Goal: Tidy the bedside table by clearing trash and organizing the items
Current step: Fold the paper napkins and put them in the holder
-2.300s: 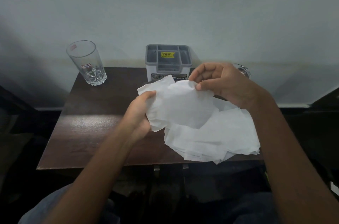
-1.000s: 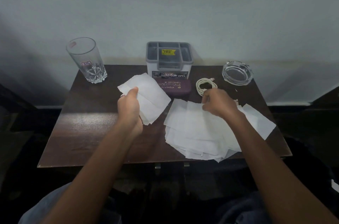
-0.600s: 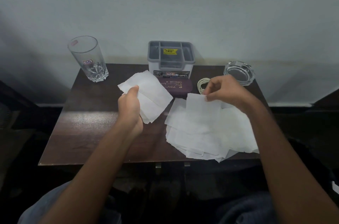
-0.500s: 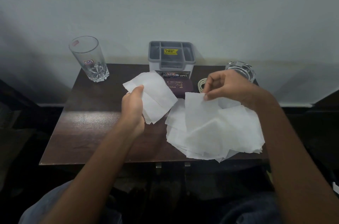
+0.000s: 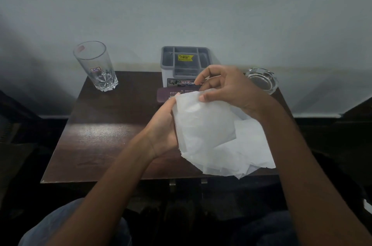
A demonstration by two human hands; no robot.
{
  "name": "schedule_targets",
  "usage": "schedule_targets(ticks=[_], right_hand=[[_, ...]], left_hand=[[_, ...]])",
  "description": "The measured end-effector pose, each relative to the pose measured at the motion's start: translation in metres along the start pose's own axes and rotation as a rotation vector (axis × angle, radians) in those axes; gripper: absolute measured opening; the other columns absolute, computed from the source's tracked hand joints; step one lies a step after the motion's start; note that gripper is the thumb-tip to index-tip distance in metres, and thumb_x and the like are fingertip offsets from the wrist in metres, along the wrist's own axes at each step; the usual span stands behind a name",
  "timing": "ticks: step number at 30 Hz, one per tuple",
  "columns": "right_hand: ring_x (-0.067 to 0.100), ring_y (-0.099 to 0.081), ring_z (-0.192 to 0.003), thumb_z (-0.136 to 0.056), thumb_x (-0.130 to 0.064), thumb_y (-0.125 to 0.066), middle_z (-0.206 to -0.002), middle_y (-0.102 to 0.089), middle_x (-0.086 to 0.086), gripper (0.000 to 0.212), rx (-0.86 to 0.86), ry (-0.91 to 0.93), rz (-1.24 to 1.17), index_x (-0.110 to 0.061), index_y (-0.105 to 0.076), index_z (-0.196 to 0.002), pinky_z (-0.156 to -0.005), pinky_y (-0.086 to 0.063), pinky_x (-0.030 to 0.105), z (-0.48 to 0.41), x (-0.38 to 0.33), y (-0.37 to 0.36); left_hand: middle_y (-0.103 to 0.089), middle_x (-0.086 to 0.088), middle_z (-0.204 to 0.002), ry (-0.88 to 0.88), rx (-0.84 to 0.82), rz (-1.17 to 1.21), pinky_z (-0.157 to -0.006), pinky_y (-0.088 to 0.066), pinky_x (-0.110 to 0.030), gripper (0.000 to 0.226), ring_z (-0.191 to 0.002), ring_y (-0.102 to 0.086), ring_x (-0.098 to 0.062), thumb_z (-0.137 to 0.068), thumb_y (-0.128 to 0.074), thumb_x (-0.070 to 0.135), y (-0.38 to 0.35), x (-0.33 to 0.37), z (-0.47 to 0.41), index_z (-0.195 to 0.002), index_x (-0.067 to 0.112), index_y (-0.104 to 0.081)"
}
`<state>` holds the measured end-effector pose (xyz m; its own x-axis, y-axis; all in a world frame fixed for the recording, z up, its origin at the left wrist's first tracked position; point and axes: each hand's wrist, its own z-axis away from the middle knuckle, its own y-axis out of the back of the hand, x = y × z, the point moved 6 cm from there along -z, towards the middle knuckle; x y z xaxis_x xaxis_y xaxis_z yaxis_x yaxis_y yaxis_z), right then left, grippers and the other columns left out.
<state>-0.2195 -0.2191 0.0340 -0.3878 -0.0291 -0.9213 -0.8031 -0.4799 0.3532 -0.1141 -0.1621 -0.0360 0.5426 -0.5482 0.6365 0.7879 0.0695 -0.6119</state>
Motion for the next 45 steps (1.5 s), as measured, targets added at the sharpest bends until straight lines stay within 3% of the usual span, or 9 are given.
schedule_targets(ticks=[7,12,15,19,22,27,33,40,45], right_hand=[[0.015,-0.058,-0.064,-0.074,0.008,-0.065,-0.070,-0.065,0.009,0.023,0.159,0.026,0.059,-0.006,-0.064,-0.093,-0.059,-0.047,0.018,-0.010,0.008,-0.007],[0.015,-0.057,-0.066,-0.074,0.005,-0.064,-0.076,-0.068,0.012,0.020,0.167,0.040,0.120,-0.012,-0.066,-0.086,-0.065,-0.047,0.027,-0.013,0.011,-0.010],[0.016,-0.057,-0.068,-0.074,0.005,-0.065,-0.080,-0.068,0.017,0.021,0.149,0.034,0.135,-0.010,-0.067,-0.088,-0.067,-0.047,0.028,-0.014,0.012,-0.008],[0.010,-0.058,-0.075,-0.076,0.005,-0.066,-0.098,-0.067,0.009,0.036,0.082,-0.008,0.122,-0.015,-0.063,-0.105,-0.063,-0.047,0.011,-0.008,0.011,0.001],[0.010,-0.062,-0.080,-0.076,0.003,-0.069,-0.107,-0.066,0.006,0.057,-0.111,-0.114,0.148,-0.025,-0.051,-0.121,-0.073,-0.052,0.023,-0.002,0.020,-0.002],[0.036,-0.068,-0.090,-0.072,0.006,-0.071,-0.101,-0.070,0.019,0.072,-0.274,-0.224,0.203,-0.028,-0.044,-0.129,-0.081,-0.056,0.045,0.002,0.030,-0.011],[0.035,-0.066,-0.085,-0.071,0.012,-0.069,-0.100,-0.068,0.025,0.062,-0.258,-0.222,0.196,-0.018,-0.050,-0.122,-0.076,-0.055,0.041,0.001,0.031,-0.013],[0.024,-0.062,-0.071,-0.069,0.018,-0.064,-0.087,-0.068,0.015,0.044,0.108,-0.134,-0.187,-0.011,-0.059,-0.102,-0.065,-0.050,0.031,-0.005,0.030,0.018],[0.026,-0.062,-0.077,-0.070,0.018,-0.062,-0.088,-0.066,0.008,0.037,0.314,-0.131,-0.424,-0.008,-0.059,-0.095,-0.068,-0.050,0.036,-0.011,0.039,0.017]], left_hand=[[-0.075,-0.008,-0.089,0.009,-0.016,0.046,-0.069,-0.059,-0.035,0.062,-0.078,-0.072,-0.022,-0.091,-0.031,0.062,0.001,0.001,-0.001,-0.096,0.014,-0.071],[-0.074,-0.003,-0.085,-0.039,-0.027,-0.141,-0.066,-0.059,-0.029,0.016,-0.073,-0.071,-0.014,-0.088,-0.055,0.022,0.004,0.000,0.000,-0.097,0.015,-0.066],[-0.073,-0.004,-0.087,-0.051,-0.002,-0.254,-0.069,-0.059,-0.031,0.015,-0.075,-0.071,-0.015,-0.086,-0.057,0.004,0.008,-0.001,-0.001,-0.097,0.011,-0.064],[-0.072,-0.002,-0.091,-0.072,0.003,-0.434,-0.077,-0.055,-0.033,0.016,-0.084,-0.069,-0.018,-0.087,-0.057,0.004,0.010,-0.001,-0.001,-0.100,0.012,-0.063],[-0.071,-0.003,-0.095,-0.118,-0.040,-0.561,-0.077,-0.056,-0.030,0.024,-0.086,-0.068,-0.018,-0.087,-0.057,0.001,0.007,-0.001,0.001,-0.107,0.013,-0.061],[-0.064,-0.009,-0.118,-0.131,-0.112,-0.692,-0.093,-0.052,-0.044,0.048,-0.107,-0.063,-0.026,-0.087,-0.059,0.003,0.001,-0.001,0.004,-0.130,0.021,-0.047],[-0.063,-0.004,-0.117,-0.124,-0.147,-0.661,-0.089,-0.054,-0.040,0.046,-0.105,-0.064,-0.023,-0.085,-0.062,0.009,-0.002,-0.004,0.002,-0.123,0.030,-0.047],[-0.073,-0.009,-0.105,-0.153,0.095,-0.418,-0.070,-0.058,-0.035,0.046,-0.089,-0.071,-0.023,-0.091,-0.043,0.051,0.021,0.018,0.000,-0.113,0.017,-0.064],[-0.071,-0.013,-0.106,-0.289,0.250,-0.426,-0.076,-0.058,-0.038,0.034,-0.092,-0.070,-0.029,-0.081,-0.069,0.015,0.030,0.025,0.000,-0.112,0.006,-0.061]])
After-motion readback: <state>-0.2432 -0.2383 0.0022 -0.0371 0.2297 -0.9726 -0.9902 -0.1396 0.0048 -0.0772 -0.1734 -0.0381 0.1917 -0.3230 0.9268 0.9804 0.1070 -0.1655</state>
